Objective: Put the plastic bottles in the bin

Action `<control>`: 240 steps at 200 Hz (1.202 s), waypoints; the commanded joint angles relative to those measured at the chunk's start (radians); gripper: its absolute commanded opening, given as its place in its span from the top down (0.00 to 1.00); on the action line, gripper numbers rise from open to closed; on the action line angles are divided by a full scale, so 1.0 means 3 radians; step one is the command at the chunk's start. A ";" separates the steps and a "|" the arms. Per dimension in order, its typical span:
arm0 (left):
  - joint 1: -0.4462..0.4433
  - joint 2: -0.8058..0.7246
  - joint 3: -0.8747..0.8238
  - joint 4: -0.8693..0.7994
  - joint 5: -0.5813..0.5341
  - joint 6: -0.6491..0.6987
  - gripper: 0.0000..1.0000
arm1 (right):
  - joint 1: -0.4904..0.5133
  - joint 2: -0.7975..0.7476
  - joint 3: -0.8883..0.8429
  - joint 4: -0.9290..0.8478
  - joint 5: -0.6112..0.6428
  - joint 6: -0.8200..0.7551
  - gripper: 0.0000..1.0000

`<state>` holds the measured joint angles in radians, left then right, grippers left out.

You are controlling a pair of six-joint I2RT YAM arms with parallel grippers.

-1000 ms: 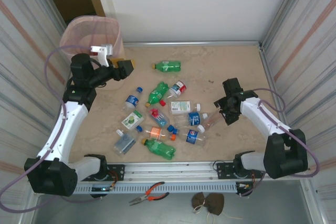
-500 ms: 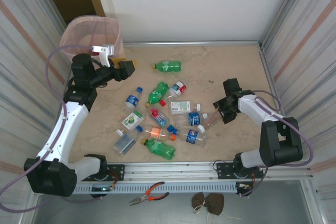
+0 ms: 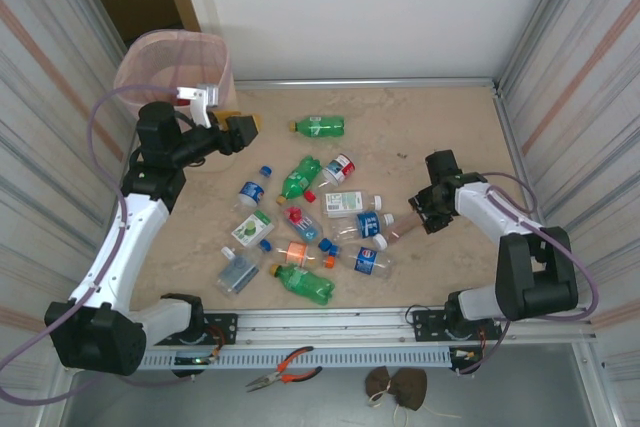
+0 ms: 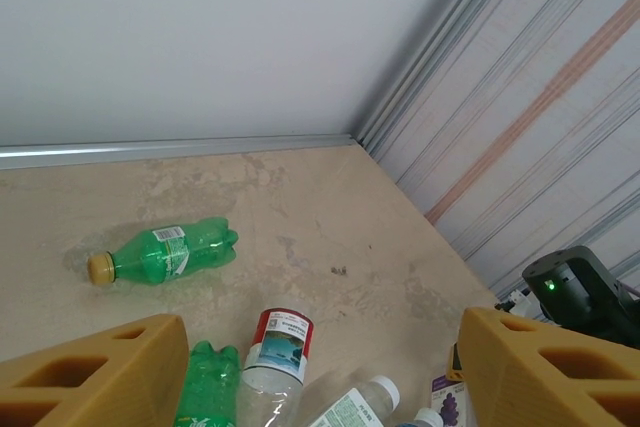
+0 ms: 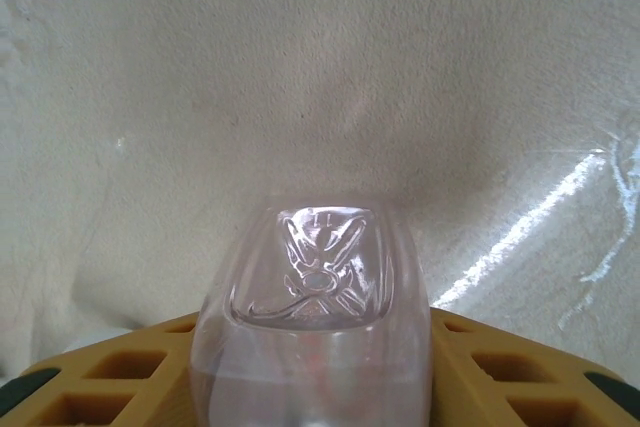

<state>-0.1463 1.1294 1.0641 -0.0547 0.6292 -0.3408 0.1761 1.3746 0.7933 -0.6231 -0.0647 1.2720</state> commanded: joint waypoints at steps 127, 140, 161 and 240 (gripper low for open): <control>-0.0230 0.0080 0.0180 0.0434 0.0396 0.0080 0.28 | 0.0174 -0.1225 0.0497 -0.0263 0.1035 -0.1133 0.71; -0.0319 0.0093 0.0195 0.0452 0.0362 0.0172 0.27 | 0.0287 -0.1348 0.0525 -0.0040 0.1058 -0.1367 0.73; -0.0446 0.0128 0.0201 0.0546 0.0331 0.0239 0.25 | 0.0515 -0.1525 0.0534 0.0456 0.1065 -0.1743 0.75; -0.1078 0.0274 0.0425 0.0403 0.0153 0.0670 0.16 | 0.1316 -0.1452 0.0890 0.1601 0.0972 -0.2518 0.78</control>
<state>-0.4194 1.1988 1.1465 0.0643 0.7048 -0.2173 0.5282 0.9257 1.0149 -0.2916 0.2306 0.6155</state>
